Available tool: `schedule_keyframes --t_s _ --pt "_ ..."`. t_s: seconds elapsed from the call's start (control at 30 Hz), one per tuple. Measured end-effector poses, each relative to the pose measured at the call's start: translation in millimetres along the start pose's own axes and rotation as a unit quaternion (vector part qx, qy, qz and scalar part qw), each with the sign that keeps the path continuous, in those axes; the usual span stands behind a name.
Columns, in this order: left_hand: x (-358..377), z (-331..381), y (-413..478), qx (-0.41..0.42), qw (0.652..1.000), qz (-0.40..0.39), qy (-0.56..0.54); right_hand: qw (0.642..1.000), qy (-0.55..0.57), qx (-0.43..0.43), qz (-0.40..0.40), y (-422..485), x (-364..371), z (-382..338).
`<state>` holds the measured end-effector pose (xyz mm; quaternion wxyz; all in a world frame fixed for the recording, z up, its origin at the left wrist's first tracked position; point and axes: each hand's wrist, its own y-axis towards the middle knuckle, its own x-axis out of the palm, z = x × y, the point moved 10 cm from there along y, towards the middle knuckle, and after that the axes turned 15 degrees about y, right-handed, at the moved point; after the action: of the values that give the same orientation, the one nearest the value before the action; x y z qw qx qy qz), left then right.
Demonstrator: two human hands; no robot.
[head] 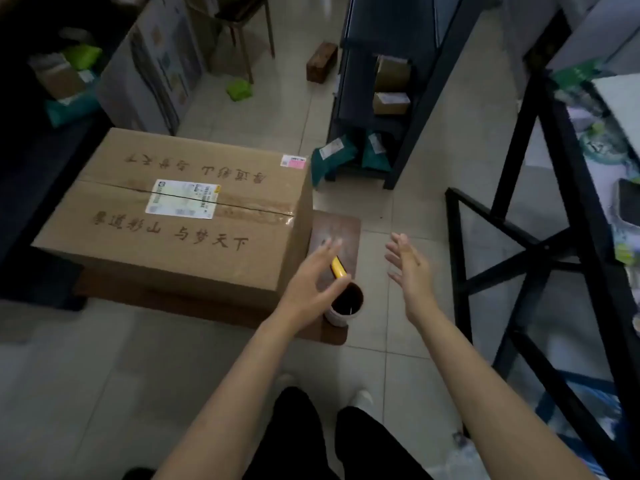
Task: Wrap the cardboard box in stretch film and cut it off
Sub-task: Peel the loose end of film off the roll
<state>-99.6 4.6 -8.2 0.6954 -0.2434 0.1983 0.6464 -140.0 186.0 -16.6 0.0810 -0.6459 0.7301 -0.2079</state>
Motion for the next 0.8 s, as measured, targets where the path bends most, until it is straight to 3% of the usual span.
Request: schedule_keyframes --t_s 0.07,0.17,0.3,0.4,0.53,0.8 --pt "34.0 -4.0 10.2 0.042 0.983 -0.059 0.166 1.0 0.006 0.016 0.006 15.5 -11.2 7.1" --pt "92.2 -37.0 18.8 0.083 0.922 -0.189 0.327 0.999 -0.016 0.031 -0.005 32.8 -28.2 29.3" --pt "130.0 -70.0 29.5 0.097 0.838 -0.311 0.437 0.998 -0.017 0.056 0.005 48.2 -49.1 61.2" --pt "144.1 -79.3 33.8 0.096 0.803 -0.349 0.474 0.996 -0.004 0.088 0.003 53.1 -54.5 87.7" --pt "157.5 -85.5 32.1 0.089 0.798 -0.368 0.469 0.992 0.009 0.123 -0.007 65.0 -52.7 116.0" --pt "142.5 -82.8 31.1 0.075 0.856 -0.276 0.43 0.988 -0.031 0.131 -0.075 90.8 -56.1 149.0"
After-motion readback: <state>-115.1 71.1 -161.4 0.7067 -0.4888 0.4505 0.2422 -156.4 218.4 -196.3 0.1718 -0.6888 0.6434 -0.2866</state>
